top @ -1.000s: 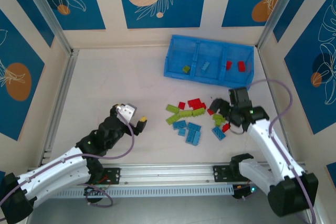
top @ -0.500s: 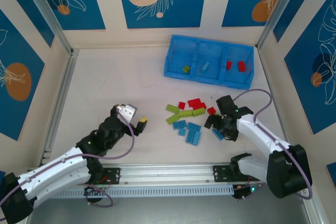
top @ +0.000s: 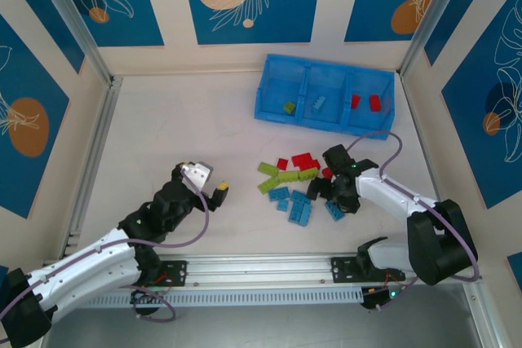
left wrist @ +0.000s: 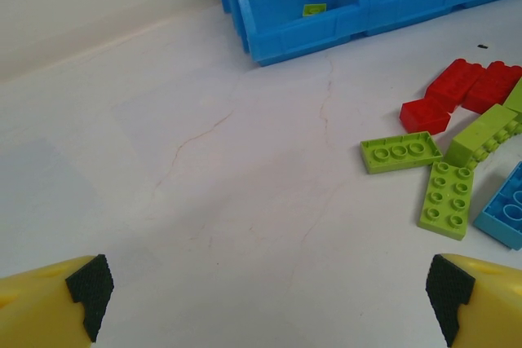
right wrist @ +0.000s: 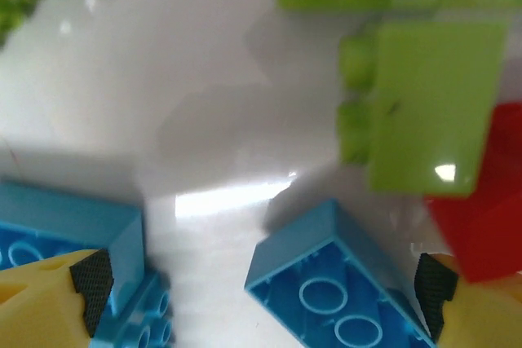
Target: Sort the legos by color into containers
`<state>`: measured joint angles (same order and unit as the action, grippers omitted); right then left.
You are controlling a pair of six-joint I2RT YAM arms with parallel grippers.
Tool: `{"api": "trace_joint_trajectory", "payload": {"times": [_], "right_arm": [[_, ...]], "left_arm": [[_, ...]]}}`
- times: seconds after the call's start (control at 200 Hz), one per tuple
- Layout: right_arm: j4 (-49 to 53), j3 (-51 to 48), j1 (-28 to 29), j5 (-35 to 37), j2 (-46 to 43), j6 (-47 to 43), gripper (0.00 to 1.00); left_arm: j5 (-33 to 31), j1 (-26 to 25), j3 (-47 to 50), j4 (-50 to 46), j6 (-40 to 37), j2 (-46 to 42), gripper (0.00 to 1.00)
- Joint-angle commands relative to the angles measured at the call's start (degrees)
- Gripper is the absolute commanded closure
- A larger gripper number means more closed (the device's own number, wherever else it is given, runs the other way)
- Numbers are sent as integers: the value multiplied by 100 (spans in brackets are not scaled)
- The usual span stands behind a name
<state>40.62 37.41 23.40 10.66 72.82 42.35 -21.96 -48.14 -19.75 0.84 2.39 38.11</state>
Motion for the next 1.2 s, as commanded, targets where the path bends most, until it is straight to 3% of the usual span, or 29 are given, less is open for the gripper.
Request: {"api": "trace_joint_trajectory", "payload": {"times": [0.0, 0.18, 0.33, 0.55, 0.68, 0.83, 0.935, 1.025, 1.195], "right_arm": [[661, 35, 306, 122, -115, 748, 5], [787, -152, 473, 426, 150, 1258, 20], [632, -171, 473, 464, 24, 1463, 26], [420, -212, 455, 437, 132, 1400, 50], [391, -157, 464, 514, 210, 1363, 69], [529, 61, 482, 700, -496, 1395, 86], [439, 559, 476, 1236, -1095, 1114, 88], [-13, 1212, 281, 1576, -1009, 409, 88], [-744, 3143, -710, 1458, 905, -902, 88]], "left_arm": [[-55, -21, 41, 4, -65, 18, 0], [-28, -21, 41, 5, -55, 13, 0], [-31, -22, 43, 4, -46, 21, 0], [-66, -20, 28, -14, -46, 21, 0], [-71, -20, 41, -9, -54, 31, 0], [-90, -20, 41, -2, -64, 26, 0], [-79, -19, 46, 14, -66, 30, 0], [-70, -20, 59, 48, -64, 37, 0], [-107, -20, 76, 48, -121, 43, 0]]}}
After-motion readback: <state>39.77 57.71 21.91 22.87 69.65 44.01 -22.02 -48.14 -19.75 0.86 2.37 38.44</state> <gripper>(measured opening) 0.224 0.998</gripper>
